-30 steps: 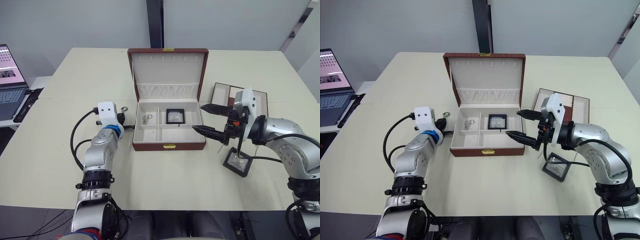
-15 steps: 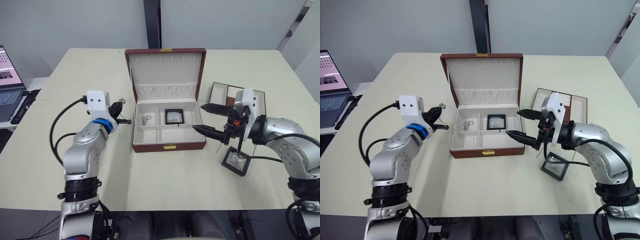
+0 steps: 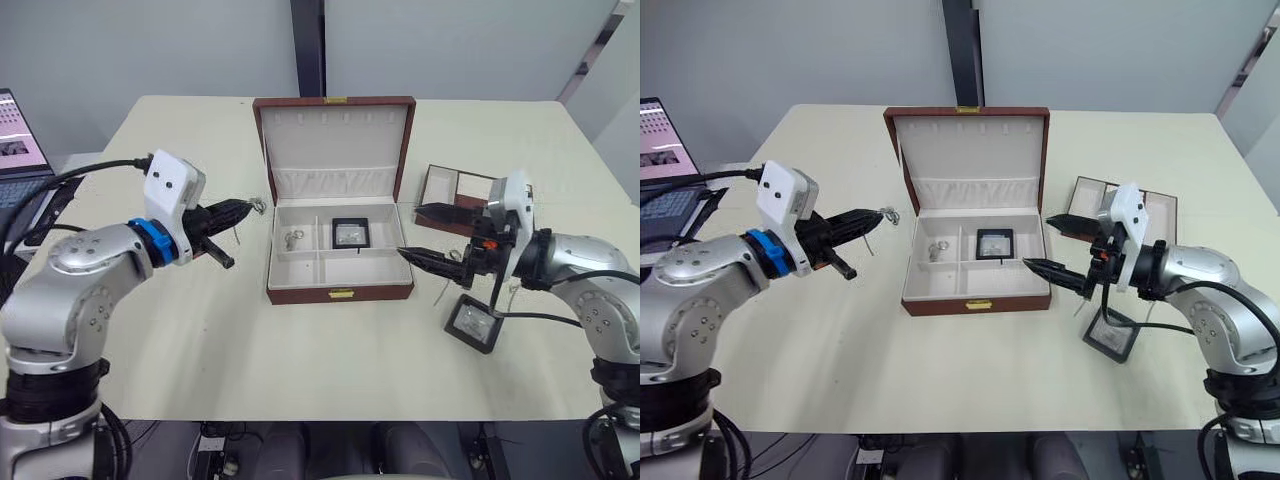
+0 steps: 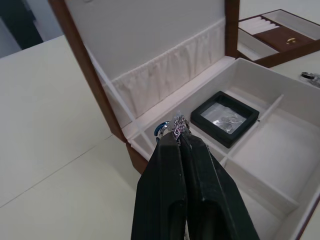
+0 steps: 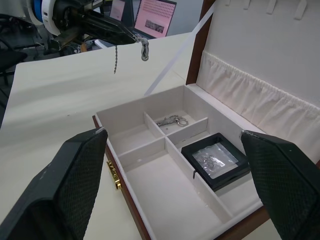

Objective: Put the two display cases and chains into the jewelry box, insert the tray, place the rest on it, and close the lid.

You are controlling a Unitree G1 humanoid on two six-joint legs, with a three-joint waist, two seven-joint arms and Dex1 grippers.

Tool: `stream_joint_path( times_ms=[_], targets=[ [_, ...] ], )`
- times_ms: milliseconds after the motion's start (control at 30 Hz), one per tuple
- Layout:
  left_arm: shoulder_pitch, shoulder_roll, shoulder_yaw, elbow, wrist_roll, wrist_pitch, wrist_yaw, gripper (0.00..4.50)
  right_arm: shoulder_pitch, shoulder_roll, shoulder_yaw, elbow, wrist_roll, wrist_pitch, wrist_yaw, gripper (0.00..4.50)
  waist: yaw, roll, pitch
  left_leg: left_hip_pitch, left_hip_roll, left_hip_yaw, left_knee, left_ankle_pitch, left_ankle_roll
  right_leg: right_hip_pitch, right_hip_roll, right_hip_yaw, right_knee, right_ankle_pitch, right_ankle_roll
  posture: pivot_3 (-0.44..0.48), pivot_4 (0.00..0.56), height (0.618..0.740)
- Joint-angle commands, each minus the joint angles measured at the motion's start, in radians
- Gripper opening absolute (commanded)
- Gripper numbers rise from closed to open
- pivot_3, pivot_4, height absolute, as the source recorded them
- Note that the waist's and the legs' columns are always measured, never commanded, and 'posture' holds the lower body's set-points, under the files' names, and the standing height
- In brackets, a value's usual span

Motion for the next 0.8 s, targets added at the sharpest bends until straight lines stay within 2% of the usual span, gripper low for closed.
stream_joint_path(
  times_ms=[33, 400, 800],
  targets=[
    [-0.059, 0.040, -0.068, 0.017, 0.008, -0.051, -0.100, 0.04, 0.033, -0.037, -0.052, -0.076, 0.035, 0.001, 0.013, 4.50, 0.000, 0.000, 0.000, 0.000, 0.000, 0.000, 0.000, 0.000, 0.000, 0.000, 0.000, 0.000, 0.000, 0.000, 0.000, 0.000, 0.150, 0.740],
    [-0.159, 0.071, -0.257, 0.191, 0.107, -0.203, -0.337, 0.04, 0.169, -0.100, -0.151, -0.223, 0.104, 0.041, -0.025, 4.50, 0.000, 0.000, 0.000, 0.000, 0.001, 0.000, 0.000, 0.000, 0.001, 0.000, 0.006, 0.000, 0.000, 0.000, 0.000, 0.000, 0.150, 0.740],
    [-0.134, 0.064, -0.292, 0.246, 0.164, -0.261, -0.409, 0.04, 0.223, -0.103, -0.178, -0.264, 0.123, 0.044, -0.081, 4.50, -0.001, 0.000, 0.000, 0.000, 0.001, 0.001, 0.000, 0.000, 0.001, -0.001, 0.007, 0.001, 0.000, 0.000, 0.000, 0.000, 0.150, 0.740]
  ],
)
